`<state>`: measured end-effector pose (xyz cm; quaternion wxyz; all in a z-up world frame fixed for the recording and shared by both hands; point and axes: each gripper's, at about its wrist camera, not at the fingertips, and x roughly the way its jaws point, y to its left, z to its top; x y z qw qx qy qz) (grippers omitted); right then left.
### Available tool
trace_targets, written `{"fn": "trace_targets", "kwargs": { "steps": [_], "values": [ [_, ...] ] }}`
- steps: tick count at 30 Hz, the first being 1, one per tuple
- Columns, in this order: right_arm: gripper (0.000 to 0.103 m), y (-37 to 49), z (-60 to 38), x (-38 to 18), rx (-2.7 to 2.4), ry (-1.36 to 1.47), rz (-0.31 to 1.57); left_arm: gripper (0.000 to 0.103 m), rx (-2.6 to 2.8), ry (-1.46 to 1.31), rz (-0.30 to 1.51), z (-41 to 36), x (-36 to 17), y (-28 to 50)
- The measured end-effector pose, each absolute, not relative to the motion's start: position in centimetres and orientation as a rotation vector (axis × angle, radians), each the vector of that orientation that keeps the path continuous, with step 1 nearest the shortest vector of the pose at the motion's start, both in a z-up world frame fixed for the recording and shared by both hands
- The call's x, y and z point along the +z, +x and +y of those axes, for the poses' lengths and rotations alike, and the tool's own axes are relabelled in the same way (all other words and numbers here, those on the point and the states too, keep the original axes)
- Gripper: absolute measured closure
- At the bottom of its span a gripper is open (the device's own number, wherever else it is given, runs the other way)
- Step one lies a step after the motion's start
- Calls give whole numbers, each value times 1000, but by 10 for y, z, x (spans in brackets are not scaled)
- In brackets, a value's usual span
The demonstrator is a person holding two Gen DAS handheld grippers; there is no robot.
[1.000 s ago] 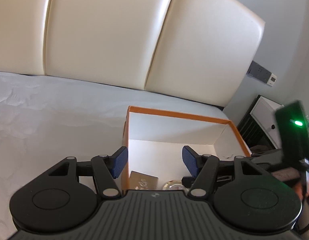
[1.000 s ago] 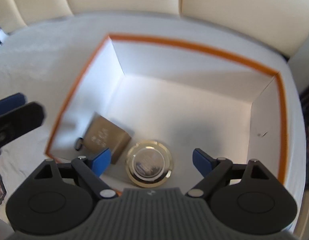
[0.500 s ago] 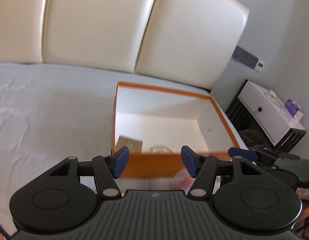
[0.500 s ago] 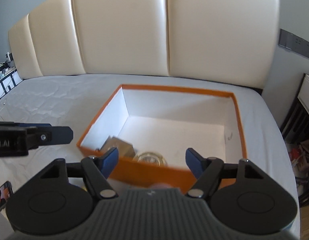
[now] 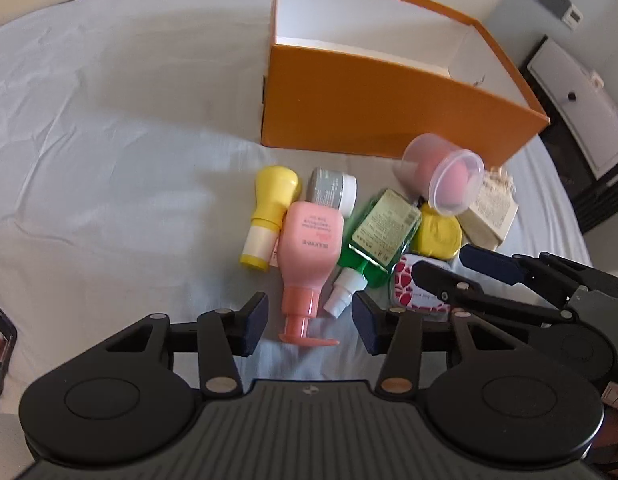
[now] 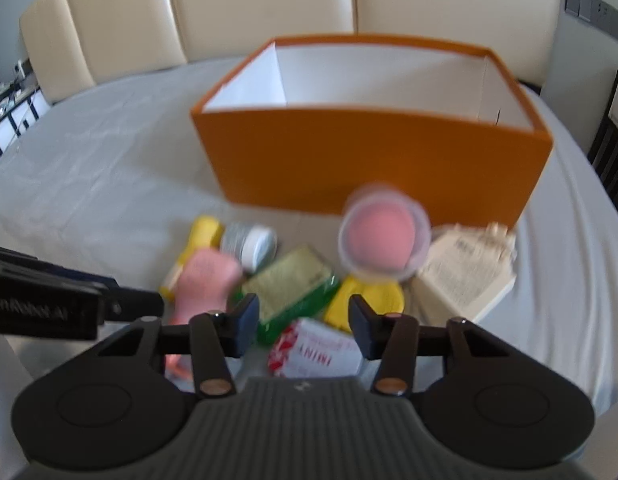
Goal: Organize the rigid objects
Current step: 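Grasp the pink bottle by its pump with the right tool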
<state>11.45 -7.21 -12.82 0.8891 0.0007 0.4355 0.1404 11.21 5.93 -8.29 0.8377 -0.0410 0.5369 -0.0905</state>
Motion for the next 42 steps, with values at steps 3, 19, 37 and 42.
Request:
{"fn": "trace_targets", "kwargs": {
  "steps": [3,19,37,42],
  "values": [
    [59,108,-70,-136,295,-13,918,47,-194,-74,1195,55,-92,113],
    [60,108,-72,-137,314,-26,931,76,-157,-48,1358,49,-127,139],
    [60,110,-42,-136,447,-166,922,88,-115,-133,1224,76,-89,117],
    [66,105,-25,-147,553,-157,1001,68,-70,-102,1211,85,-80,111]
  ]
}}
